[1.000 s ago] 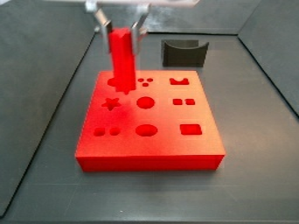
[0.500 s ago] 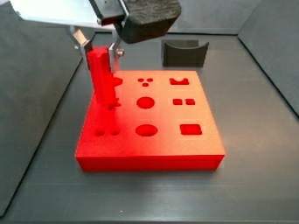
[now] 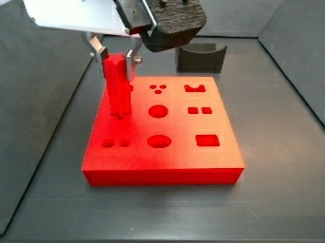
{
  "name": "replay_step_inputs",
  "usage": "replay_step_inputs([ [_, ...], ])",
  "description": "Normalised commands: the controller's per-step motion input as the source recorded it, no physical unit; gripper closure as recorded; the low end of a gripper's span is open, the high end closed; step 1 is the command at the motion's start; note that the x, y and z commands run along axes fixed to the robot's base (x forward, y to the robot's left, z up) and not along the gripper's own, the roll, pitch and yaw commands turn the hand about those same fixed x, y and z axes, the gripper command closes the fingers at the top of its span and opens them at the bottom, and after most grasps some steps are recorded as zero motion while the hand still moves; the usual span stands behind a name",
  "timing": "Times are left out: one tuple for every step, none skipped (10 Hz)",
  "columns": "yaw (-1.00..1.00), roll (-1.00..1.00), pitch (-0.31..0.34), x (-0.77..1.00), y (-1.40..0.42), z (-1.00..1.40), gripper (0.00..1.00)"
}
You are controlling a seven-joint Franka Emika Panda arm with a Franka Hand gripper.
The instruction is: Insert the star object.
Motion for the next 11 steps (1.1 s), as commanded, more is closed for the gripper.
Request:
replay_step_inputs([
  [0.05,0.08,0.0,0.0,-0.14,-0.19,1.0],
  [0.06,0.05,0.0,0.0,-0.35,-0.1,1.0],
  [0.04,0.08,0.0,0.07,-0.2,-0.16,1.0],
  [0.0,0.09,0.009,0.06,0.0,-0.29,1.0],
  [0.0,0.1,0.043,0.19,0.12,-0.31,1.0],
  [0.0,0.08,0.069,0.33,0.09,-0.26,1.0],
  [0.0,0.08,0.071,0.28,0.08,-0.24,1.0],
  [-0.01,0.05,0.044,0.1,0.02,-0.27,1.0],
  [-0.13,0.0,0.034,0.06,0.0,-0.19,1.0],
  [-0.21,0.03,0.016,0.02,0.0,-0.33,1.0],
  [-0.26,0.01,0.0,0.0,-0.01,-0.48,1.0],
])
